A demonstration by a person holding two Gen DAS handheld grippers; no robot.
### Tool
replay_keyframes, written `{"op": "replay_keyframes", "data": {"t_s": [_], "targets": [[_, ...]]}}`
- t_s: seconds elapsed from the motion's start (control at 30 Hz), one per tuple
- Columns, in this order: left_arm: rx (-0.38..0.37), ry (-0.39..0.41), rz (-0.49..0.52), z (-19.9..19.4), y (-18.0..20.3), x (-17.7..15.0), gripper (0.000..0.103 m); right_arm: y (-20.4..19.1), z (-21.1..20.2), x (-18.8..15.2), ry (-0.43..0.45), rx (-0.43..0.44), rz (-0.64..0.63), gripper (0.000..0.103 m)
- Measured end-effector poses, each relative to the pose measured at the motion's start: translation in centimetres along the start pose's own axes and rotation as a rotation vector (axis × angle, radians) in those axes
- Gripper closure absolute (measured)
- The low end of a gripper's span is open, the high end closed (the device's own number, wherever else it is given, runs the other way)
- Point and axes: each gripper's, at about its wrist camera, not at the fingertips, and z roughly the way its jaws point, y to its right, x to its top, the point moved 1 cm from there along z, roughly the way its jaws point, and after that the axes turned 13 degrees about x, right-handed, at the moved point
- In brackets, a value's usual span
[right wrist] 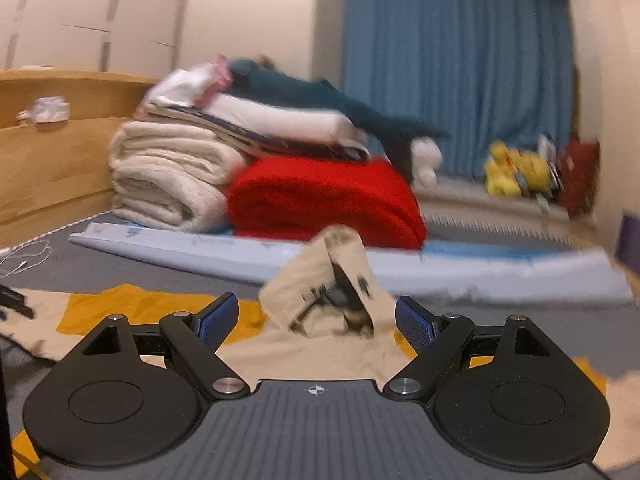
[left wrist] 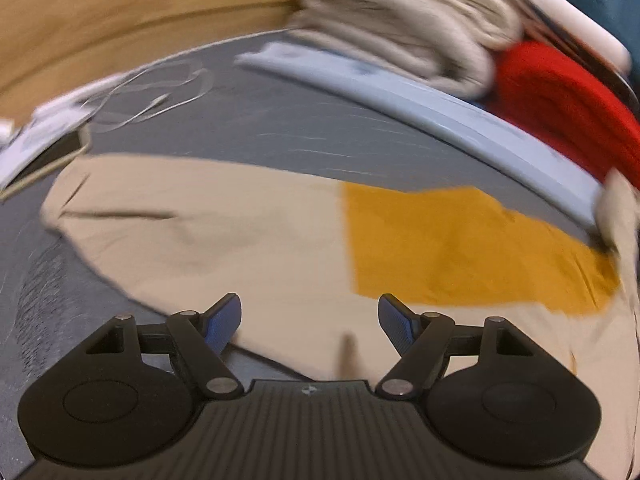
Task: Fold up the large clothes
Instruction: 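Move the left gripper to the sleeve cuff nearest it, then close the left gripper on the beige sleeve cuff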
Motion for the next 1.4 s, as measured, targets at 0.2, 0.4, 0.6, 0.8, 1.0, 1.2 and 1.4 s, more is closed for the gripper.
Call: {"op": "replay_keyframes", "data": {"t_s": [0.2, 0.4, 0.6, 0.8, 1.0, 1.2, 1.4], "targets": [[0.088, -0.057, -0.183, 3.4, -6.3, 4.2, 0.021, 0.3, 1.9, -0.6, -0.006, 0.005, 0.024, 0.017], [0.149, -0.122, -0.294, 6.5, -10.9, 6.1, 0.021, 0.7, 3.5, -0.8, -0.042, 0.030, 0.066, 0.064], [0.193, -0.151, -0.453, 8.5, -14.3, 7.5, 0.023, 1.0, 4.4, -1.4, -0.078, 0.050, 0.097, 0.070], [0.189, -0.125, -0.528, 8.6, -16.3, 8.1, 0.048, 1.1, 4.7, -1.9, -0.111, 0.058, 0.116, 0.070], [0.197, -0.077, -0.510, 5.7, -17.2, 7.2, 0.103, 1.7, 4.9, -2.4, -0.146, 0.054, 0.143, 0.070], [0.125, 0.191, -0.363, -2.4, -11.0, 10.7, 0.103, 2.6, 4.9, -2.5, -0.192, 0.039, 0.166, 0.098], [-0.249, 0.383, -0.089, -15.3, 2.7, 8.1, 0.103, 3.5, 4.4, -3.0, -0.233, 0.007, 0.211, 0.098]]}}
